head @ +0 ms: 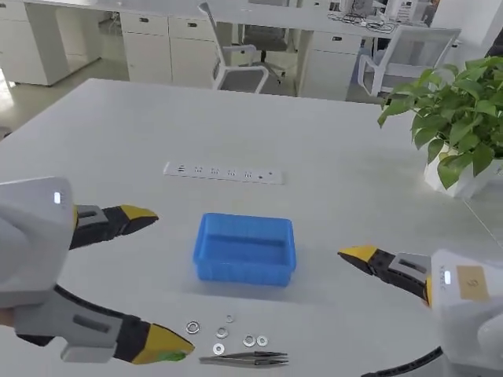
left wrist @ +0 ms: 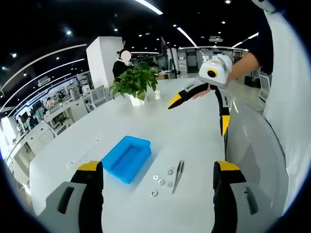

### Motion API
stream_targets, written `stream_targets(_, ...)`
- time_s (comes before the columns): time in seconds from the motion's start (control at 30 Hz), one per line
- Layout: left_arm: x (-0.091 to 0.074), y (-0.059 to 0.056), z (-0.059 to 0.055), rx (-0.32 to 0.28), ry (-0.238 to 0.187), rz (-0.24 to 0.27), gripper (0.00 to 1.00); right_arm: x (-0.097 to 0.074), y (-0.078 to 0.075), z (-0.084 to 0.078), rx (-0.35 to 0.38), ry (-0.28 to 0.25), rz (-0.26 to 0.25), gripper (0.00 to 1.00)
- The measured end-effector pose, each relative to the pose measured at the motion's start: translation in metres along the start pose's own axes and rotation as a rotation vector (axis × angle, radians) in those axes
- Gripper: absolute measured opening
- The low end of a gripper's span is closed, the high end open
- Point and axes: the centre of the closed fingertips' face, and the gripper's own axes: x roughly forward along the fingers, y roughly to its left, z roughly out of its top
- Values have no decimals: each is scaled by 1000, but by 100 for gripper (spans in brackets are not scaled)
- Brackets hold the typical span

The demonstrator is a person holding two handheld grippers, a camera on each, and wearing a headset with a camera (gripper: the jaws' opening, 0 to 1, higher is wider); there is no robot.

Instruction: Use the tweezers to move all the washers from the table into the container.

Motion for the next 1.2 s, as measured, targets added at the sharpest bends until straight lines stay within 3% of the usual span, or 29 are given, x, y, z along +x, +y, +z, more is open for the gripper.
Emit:
stream_targets(0.53,0,0,-4,11,13,-2,100,0,-13,1,-15,9,-18,100)
stream_targets(0.87,1,-1,-18,34,54,10,100,1,-23,-2,-32,28,-23,98)
stream_targets(0.93,2,4,-9,-8,-12,49,100,2,-24,-2,-32,31,-21,97)
stream_targets(0.97,2,3,-8,-28,-29,45,100,3,-24,-3,-32,33,-20,97)
stream_targets(1.1,5,2,-20,-19,5,47,99,8,-22,-7,-38,48,-3,96)
stream_targets(1.2,9,-1,-34,-46,52,41,97,13,-21,-11,-36,58,12,94)
